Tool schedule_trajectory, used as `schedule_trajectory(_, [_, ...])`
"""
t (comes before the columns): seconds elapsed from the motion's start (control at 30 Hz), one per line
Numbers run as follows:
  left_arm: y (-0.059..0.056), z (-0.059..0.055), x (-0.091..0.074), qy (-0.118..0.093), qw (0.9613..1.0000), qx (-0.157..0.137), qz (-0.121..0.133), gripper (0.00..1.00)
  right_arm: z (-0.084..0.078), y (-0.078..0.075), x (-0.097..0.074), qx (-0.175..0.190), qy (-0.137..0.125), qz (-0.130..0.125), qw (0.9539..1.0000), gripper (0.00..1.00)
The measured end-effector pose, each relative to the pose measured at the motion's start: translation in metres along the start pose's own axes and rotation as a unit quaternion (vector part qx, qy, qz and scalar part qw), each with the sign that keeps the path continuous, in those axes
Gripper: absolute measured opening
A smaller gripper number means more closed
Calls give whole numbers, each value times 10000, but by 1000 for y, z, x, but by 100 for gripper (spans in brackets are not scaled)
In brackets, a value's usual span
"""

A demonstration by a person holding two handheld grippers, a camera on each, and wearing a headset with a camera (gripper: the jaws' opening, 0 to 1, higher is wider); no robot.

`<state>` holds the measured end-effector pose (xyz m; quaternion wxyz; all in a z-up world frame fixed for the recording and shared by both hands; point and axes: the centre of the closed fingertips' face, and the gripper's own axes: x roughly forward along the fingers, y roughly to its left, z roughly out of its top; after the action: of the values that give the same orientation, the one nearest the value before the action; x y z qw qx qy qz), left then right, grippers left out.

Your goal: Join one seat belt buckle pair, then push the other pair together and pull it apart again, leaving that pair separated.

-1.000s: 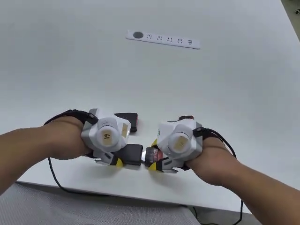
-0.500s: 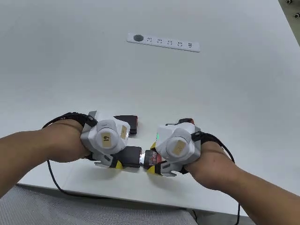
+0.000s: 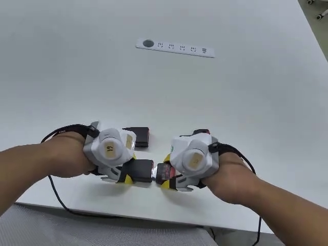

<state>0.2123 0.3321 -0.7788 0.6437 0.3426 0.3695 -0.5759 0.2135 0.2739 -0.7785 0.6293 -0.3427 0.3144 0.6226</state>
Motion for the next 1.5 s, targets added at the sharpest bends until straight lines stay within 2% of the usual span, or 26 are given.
schedule_trajectory(0.77, [2,-2,4,69,10000,18,-29,32,-2,-1,4,28,67,10,10000,31])
schedule_trajectory(1.0, [2,-2,3,46,10000,34,42,33,-5,-1,4,172,27,38,9998,33])
schedule_trajectory(1.13, [2,-3,3,-27,9999,-97,-16,33,-5,-1,4,264,-6,36,9996,34])
schedule_trajectory(1.4, [0,-2,3,143,9997,-173,-48,34,-5,-3,3,383,6,-72,9992,37])
schedule_trajectory(1.5, [-1,-6,0,221,9997,-61,48,35,-7,-2,0,368,-8,-66,9993,35])
